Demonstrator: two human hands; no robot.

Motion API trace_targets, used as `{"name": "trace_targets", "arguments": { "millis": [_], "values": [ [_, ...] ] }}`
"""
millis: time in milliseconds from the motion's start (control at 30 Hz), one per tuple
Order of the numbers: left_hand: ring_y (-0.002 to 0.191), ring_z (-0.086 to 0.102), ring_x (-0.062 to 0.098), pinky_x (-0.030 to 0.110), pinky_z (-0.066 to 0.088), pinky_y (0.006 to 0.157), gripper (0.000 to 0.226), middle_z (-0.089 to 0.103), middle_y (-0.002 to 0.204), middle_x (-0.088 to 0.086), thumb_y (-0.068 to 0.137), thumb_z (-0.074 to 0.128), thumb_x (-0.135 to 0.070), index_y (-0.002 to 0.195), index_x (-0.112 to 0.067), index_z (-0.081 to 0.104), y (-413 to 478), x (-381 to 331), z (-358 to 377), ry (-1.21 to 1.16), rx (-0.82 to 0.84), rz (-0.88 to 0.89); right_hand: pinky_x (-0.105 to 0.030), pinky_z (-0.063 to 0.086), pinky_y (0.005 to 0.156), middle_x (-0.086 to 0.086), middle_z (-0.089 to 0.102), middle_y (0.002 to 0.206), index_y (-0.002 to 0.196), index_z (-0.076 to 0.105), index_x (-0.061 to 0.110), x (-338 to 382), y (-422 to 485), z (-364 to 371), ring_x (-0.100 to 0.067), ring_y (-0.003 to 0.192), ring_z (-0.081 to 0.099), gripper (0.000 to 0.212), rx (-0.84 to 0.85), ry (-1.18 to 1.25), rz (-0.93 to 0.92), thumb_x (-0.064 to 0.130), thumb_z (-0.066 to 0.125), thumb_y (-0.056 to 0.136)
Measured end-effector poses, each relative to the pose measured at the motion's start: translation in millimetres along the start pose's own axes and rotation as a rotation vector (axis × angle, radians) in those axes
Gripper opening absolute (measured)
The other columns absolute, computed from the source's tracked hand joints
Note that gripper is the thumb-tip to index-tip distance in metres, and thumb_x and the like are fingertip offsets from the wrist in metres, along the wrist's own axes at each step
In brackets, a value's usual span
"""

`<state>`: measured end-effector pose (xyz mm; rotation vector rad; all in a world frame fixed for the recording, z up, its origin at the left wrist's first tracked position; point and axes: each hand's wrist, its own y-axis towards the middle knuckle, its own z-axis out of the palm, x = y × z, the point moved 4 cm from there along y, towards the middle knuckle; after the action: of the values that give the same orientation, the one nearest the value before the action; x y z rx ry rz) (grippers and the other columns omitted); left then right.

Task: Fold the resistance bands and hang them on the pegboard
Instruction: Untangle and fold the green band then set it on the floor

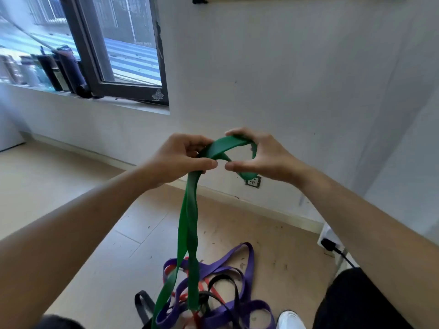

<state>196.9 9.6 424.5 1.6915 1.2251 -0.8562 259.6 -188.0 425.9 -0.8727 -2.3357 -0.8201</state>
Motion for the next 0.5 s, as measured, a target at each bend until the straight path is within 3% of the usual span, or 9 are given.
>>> {"name": "trace_targets", "arguments": {
  "millis": [67,133,267,400,500],
  "values": [
    [0.091,0.074,0.034,0.038,0.064,0.083,0.034,0.075,0.102,0.018,0.083,0.077,0.001,0.107,-0.023,0.072,-3.1,3.1,-0.6,0.007,-0.014,0.010,-0.022,0.045,0.098,0.007,0.063,0.127,0.137,0.060,0.021,5.8,4.8,0.6,-0.006,0.116,0.058,0.070,-0.031,-0.146,-0.100,0.042,0.087,0.075],
    [0.094,0.074,0.035,0.039,0.063,0.085,0.034,0.076,0.100,0.014,0.083,0.077,0.000,0.109,-0.022,0.072,-4.2,11.2,-1.1,0.000,-0.009,-0.004,-0.032,0.051,0.098,0.004,0.069,0.123,0.136,0.062,0.017,7.4,7.2,5.9,-0.010,0.111,0.064,0.067,-0.033,-0.256,-0.186,0.043,0.083,0.078],
    [0.092,0.074,0.026,0.036,0.062,0.085,0.033,0.077,0.096,0.006,0.085,0.076,-0.001,0.112,-0.020,0.073,-0.8,28.7,-0.8,0.000,0.011,-0.027,-0.038,0.059,0.080,0.003,0.075,0.110,0.134,0.063,0.019,2.4,4.5,25.5,-0.014,0.089,0.071,0.050,-0.010,-0.367,-0.280,0.037,0.075,0.088],
    [0.086,0.071,0.029,0.047,0.058,0.088,0.036,0.075,0.093,0.014,0.084,0.079,-0.002,0.114,-0.019,0.069,1.8,57.5,9.4,-0.091,-0.012,-0.069,-0.024,0.055,0.083,0.006,0.073,0.101,0.119,0.069,0.016,-19.2,6.6,40.8,-0.007,0.090,0.069,0.034,0.030,-0.126,-0.071,0.024,0.078,0.088],
    [0.083,0.069,0.028,0.047,0.056,0.085,0.039,0.074,0.091,0.018,0.082,0.080,0.001,0.115,-0.016,0.065,7.5,73.7,15.6,-0.111,0.017,-0.074,-0.025,0.056,0.083,0.003,0.074,0.097,0.114,0.070,0.014,-36.0,8.4,49.8,-0.009,0.089,0.071,0.030,0.152,0.051,0.049,0.020,0.080,0.087]
  ]
}}
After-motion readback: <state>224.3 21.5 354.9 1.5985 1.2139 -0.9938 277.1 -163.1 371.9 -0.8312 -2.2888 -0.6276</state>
